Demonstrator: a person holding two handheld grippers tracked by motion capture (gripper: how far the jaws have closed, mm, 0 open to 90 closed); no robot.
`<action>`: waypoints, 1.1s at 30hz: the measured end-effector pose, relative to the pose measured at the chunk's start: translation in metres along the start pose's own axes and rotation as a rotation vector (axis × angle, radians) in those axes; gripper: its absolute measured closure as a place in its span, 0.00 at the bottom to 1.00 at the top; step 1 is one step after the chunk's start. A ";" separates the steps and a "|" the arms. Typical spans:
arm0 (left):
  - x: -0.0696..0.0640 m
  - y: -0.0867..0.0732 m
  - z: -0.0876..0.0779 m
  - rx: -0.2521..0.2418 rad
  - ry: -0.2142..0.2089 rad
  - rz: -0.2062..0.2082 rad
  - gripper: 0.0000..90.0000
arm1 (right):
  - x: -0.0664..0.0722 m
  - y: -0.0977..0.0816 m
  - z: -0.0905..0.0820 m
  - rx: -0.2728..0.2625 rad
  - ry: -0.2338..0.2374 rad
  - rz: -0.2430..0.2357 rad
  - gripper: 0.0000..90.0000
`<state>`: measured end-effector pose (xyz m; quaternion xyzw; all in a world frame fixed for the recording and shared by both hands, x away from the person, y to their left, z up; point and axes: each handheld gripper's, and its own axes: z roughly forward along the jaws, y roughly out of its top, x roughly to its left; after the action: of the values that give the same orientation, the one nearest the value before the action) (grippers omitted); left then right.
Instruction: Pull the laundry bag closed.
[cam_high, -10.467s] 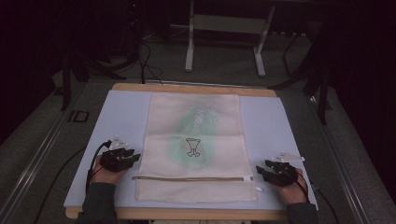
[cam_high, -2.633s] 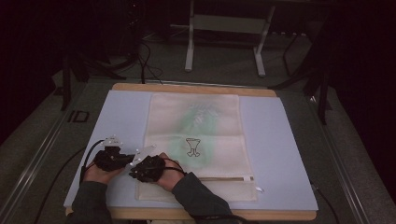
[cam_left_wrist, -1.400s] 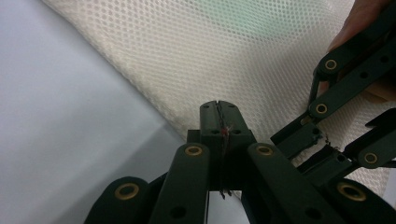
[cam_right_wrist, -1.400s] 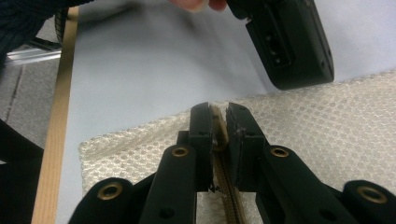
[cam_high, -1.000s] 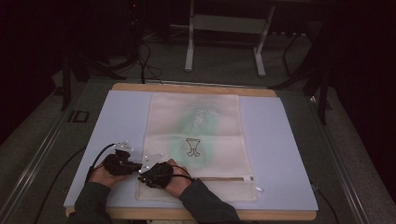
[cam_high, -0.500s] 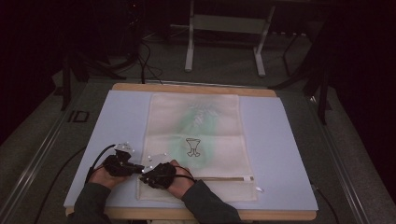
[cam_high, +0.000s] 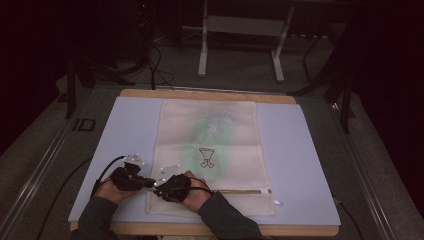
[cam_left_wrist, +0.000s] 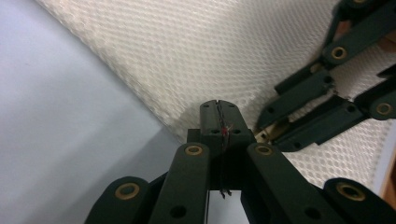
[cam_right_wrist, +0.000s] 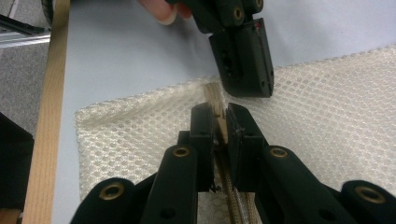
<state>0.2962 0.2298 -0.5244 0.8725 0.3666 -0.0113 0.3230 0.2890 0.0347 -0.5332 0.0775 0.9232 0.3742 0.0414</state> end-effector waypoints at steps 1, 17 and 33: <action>-0.001 0.000 0.000 0.005 0.007 0.000 1.00 | 0.000 0.000 0.000 -0.001 0.000 0.000 0.91; -0.003 0.001 0.000 0.013 0.021 0.025 1.00 | 0.000 -0.002 -0.008 0.024 0.004 -0.004 0.91; -0.003 0.001 0.000 0.011 0.024 0.027 1.00 | 0.000 -0.008 -0.021 0.055 0.000 -0.026 0.91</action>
<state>0.2947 0.2273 -0.5235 0.8792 0.3584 0.0015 0.3139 0.2857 0.0147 -0.5242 0.0667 0.9340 0.3481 0.0441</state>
